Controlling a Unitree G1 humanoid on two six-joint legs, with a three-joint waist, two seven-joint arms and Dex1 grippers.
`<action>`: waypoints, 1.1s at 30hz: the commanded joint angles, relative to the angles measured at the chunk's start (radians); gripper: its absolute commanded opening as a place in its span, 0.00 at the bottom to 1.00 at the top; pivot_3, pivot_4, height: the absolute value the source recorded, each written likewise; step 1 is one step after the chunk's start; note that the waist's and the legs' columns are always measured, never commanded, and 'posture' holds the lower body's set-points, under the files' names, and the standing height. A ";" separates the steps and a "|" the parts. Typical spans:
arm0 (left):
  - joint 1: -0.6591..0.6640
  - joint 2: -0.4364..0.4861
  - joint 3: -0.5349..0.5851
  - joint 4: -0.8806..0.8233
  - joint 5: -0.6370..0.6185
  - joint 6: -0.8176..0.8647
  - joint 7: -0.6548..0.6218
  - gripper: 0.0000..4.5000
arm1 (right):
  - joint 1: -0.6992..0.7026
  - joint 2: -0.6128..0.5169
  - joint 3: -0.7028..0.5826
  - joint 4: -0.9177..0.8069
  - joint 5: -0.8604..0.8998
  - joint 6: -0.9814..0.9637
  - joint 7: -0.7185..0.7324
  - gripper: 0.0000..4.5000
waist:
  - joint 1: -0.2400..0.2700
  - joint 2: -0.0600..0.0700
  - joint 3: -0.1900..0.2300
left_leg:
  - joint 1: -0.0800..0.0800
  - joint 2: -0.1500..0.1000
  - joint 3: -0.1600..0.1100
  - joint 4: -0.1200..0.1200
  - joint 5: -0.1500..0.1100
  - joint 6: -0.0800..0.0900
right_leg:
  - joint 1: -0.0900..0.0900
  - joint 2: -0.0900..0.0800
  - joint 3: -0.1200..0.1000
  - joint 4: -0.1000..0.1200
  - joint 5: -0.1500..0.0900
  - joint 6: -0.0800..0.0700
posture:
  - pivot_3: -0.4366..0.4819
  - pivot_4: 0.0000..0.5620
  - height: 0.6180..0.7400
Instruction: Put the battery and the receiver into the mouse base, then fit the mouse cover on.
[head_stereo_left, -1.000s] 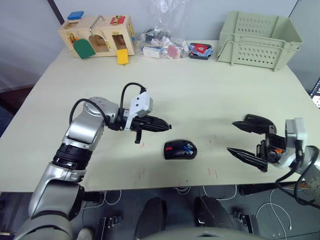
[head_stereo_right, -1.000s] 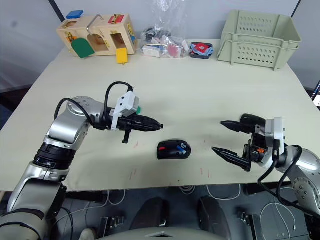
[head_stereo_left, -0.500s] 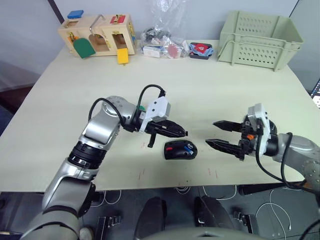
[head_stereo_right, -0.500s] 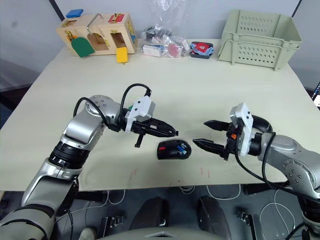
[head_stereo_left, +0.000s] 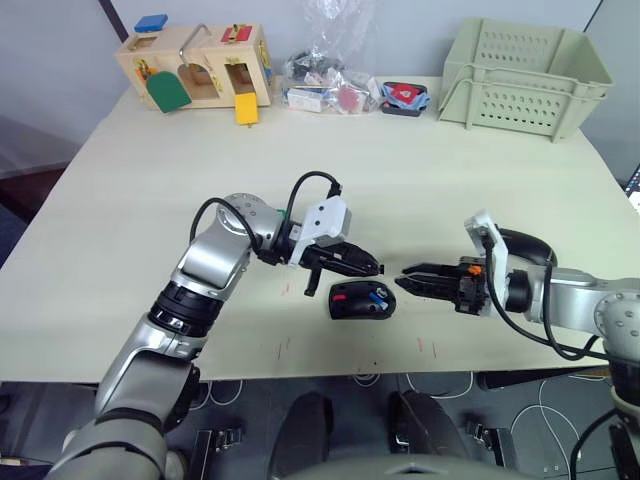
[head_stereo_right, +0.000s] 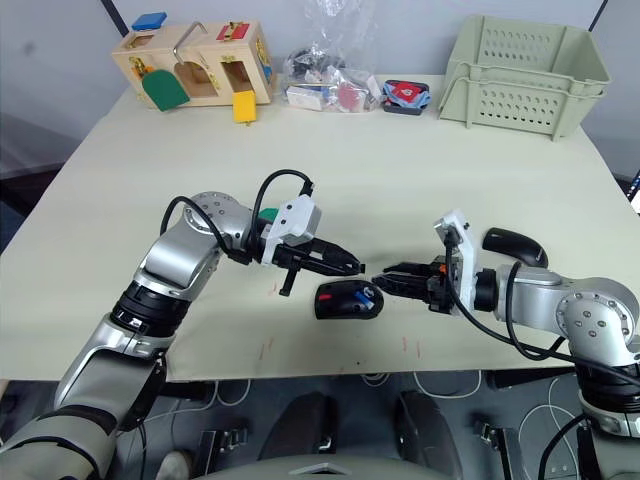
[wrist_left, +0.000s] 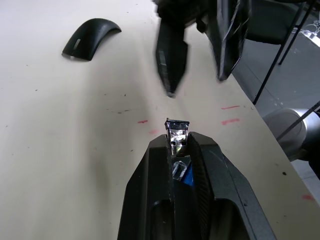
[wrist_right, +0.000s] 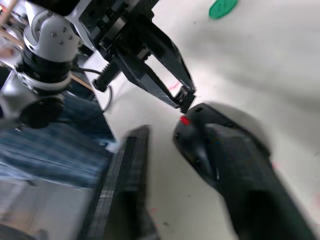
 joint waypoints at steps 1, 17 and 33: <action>-0.014 -0.002 0.005 -0.019 -0.001 -0.017 -0.003 0.00 | -0.033 0.018 0.004 0.026 0.114 0.013 -0.092 0.36 | 0.000 0.000 0.000 | 0.000 0.000 0.000 0.000 0.000 0.000 | 0.000 0.000 0.000 0.000 0.000 0.000 | 0.48 0.27 1.00; 0.009 0.009 0.001 -0.053 -0.007 -0.013 -0.009 0.00 | -0.079 0.028 0.072 0.099 0.280 -0.005 -0.249 0.36 | -0.001 0.000 0.000 | 0.000 0.000 -0.001 0.000 0.000 0.000 | 0.000 0.000 0.000 0.000 0.000 0.000 | 0.48 0.27 1.00; 0.023 0.005 -0.013 -0.053 0.002 -0.016 -0.013 0.00 | -0.075 0.031 0.099 0.089 0.300 -0.034 -0.268 0.36 | -0.001 0.000 0.000 | -0.001 0.000 -0.001 0.000 0.000 0.000 | 0.000 0.000 0.000 0.000 0.000 0.000 | 0.48 0.27 1.00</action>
